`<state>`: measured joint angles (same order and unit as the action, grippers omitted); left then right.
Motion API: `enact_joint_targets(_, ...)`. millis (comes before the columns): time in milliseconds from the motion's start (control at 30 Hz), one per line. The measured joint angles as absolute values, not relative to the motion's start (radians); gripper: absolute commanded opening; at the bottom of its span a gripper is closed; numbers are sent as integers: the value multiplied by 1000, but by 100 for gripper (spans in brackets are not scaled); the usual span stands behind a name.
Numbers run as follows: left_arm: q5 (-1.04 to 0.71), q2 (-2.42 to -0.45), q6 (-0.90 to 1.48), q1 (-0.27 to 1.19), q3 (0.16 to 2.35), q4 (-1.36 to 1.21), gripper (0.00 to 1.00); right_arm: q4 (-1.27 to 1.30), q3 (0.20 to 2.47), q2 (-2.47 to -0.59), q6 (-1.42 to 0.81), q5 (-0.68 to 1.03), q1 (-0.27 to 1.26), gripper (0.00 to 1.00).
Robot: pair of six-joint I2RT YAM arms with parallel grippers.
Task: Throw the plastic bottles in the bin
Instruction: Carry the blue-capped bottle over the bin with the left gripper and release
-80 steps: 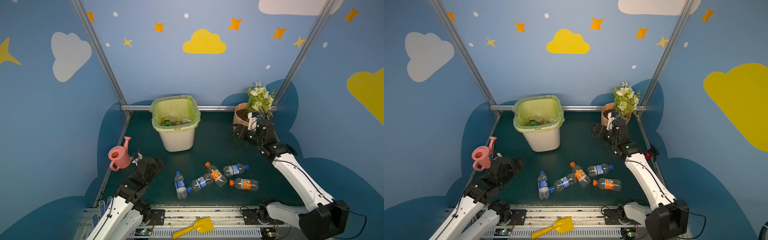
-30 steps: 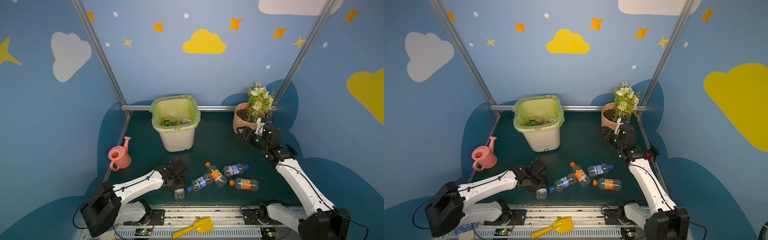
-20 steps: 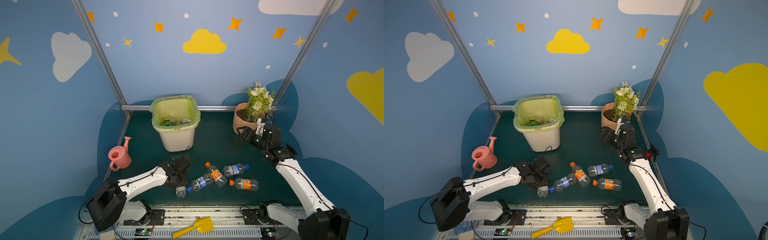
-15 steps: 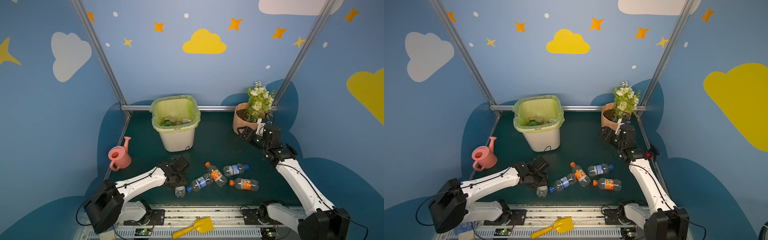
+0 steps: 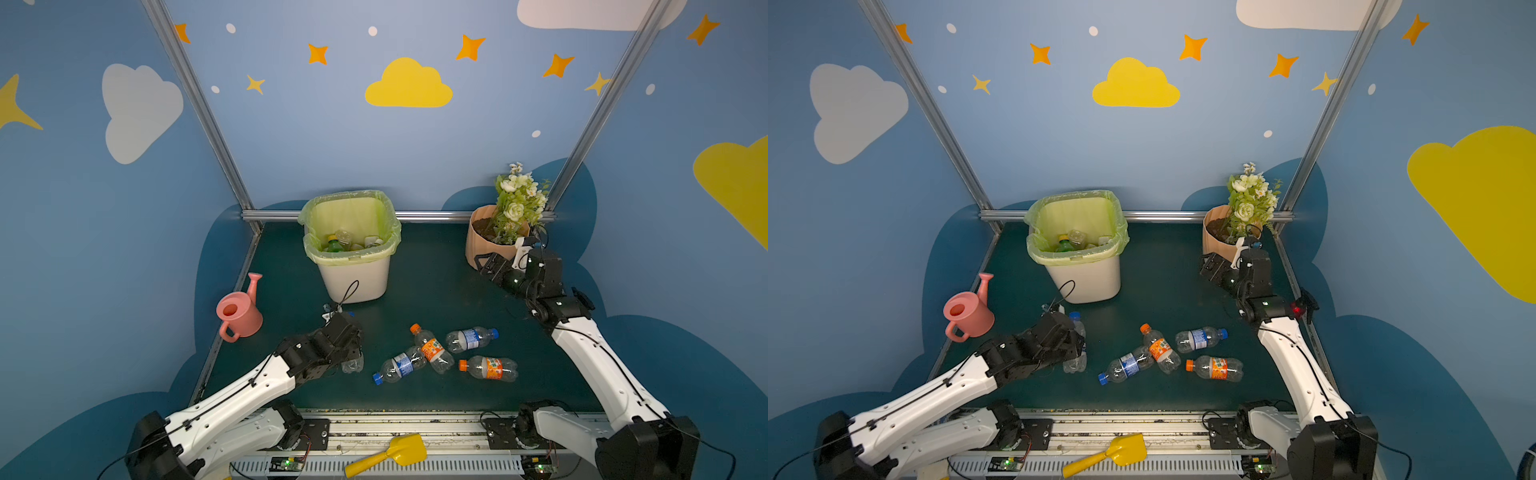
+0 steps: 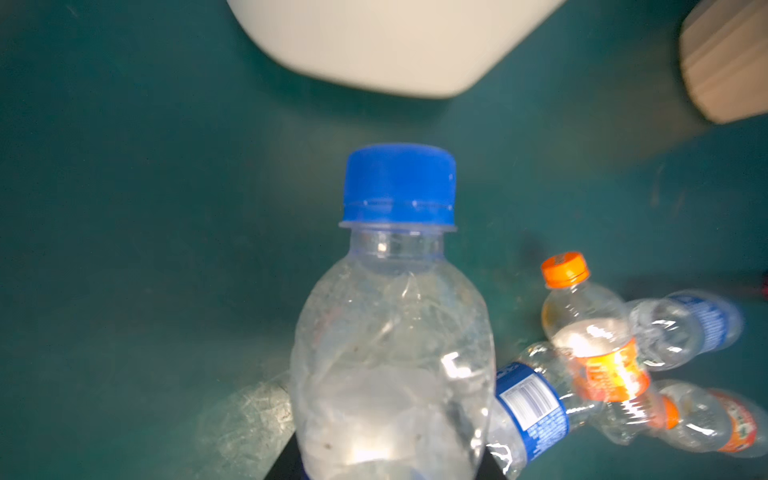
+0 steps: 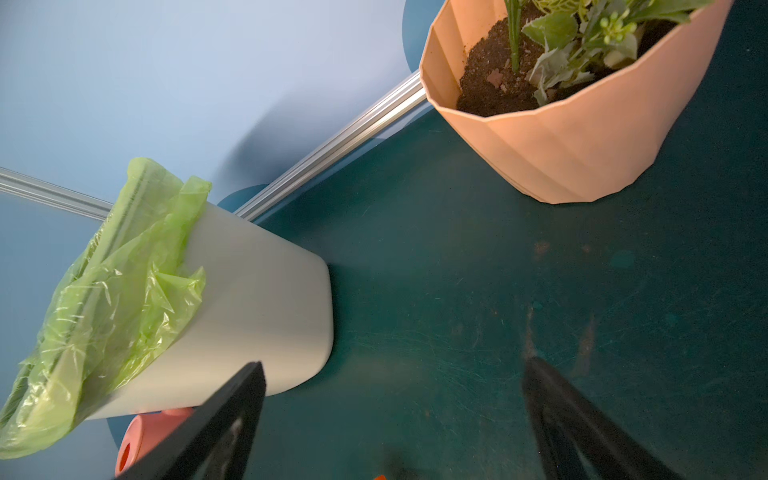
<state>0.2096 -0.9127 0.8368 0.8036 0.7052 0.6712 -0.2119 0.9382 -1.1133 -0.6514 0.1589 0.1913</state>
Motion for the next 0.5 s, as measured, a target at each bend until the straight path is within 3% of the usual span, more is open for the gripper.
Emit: enact_joint_targets(500,596,-712,708,843,864,735,41,-212,938,-1114,-655,159,189,96)
